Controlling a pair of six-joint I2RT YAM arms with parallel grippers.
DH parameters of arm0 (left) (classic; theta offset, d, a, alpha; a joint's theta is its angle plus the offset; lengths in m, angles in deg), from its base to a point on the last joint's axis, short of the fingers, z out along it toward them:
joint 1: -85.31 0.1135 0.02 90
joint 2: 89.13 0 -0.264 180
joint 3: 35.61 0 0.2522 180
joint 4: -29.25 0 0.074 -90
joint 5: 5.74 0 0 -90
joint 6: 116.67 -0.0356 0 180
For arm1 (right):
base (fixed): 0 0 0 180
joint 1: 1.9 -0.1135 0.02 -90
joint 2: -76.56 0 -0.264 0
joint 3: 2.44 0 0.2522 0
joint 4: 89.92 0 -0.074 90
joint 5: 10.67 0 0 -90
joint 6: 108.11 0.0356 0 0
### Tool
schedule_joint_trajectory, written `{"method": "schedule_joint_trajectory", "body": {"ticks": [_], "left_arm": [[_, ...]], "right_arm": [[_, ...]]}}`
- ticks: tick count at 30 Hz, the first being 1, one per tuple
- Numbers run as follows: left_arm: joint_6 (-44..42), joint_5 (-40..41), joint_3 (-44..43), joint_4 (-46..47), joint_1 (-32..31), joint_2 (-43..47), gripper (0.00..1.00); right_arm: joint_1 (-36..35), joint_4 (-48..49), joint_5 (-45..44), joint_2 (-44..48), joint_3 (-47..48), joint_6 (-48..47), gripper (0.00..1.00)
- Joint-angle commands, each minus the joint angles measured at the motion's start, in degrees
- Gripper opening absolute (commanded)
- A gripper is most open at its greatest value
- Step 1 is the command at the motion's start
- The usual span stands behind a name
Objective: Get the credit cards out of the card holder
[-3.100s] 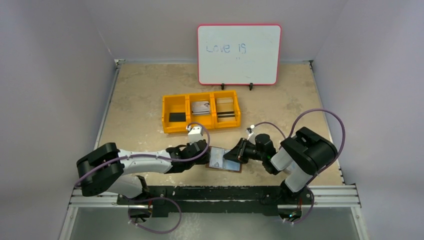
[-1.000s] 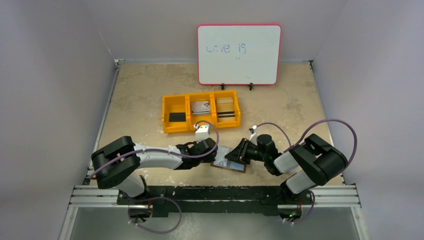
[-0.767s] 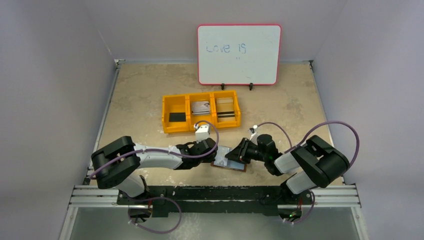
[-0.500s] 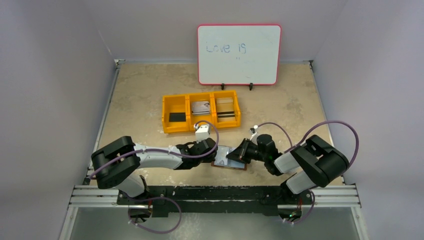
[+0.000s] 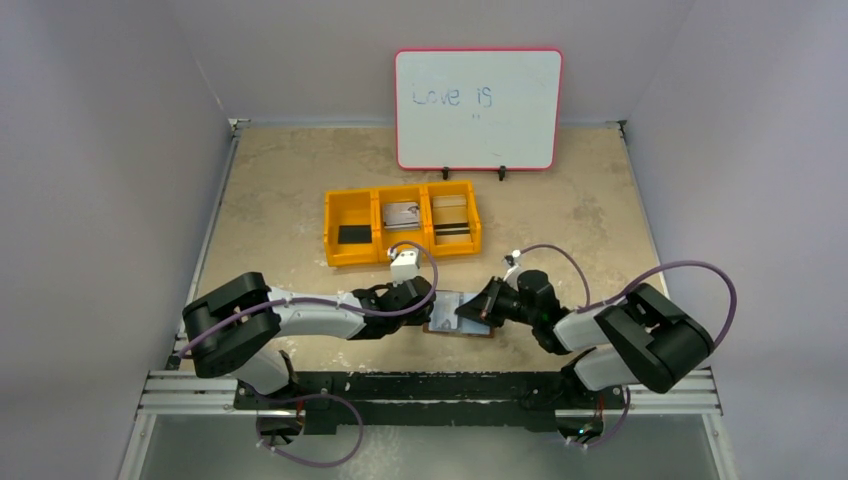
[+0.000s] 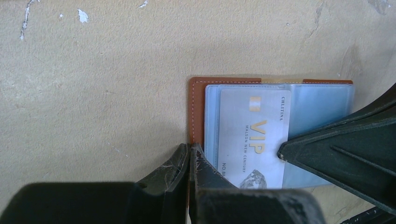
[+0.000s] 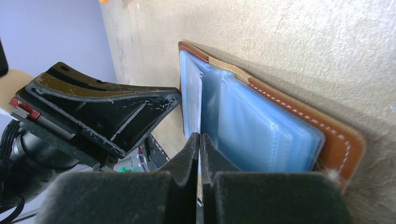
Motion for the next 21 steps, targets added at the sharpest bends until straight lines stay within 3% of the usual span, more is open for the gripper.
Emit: {"method": "schedule_joint_trajectory", "body": {"ticks": [1, 12, 18, 21], "left_arm": [[0.71, 0.94, 1.40, -3.85, -0.28, -0.58, 0.00], [0.28, 0.59, 2.68, -0.60, -0.35, 0.53, 0.00], [0.29, -3.27, 5.49, 9.10, -0.40, 4.16, 0.28], [-0.59, -4.14, 4.83, 9.17, -0.45, 4.08, 0.32]], "right_arm": [[-0.06, -2.17, -2.82, 1.76, -0.11, -1.38, 0.00], [0.82, -5.10, -0.71, 4.82, 0.28, -4.89, 0.00], [0.80, -2.48, 1.21, -2.22, 1.92, -4.64, 0.00], [0.82, 0.30, 1.73, -5.00, 2.03, -3.89, 0.00]]}}
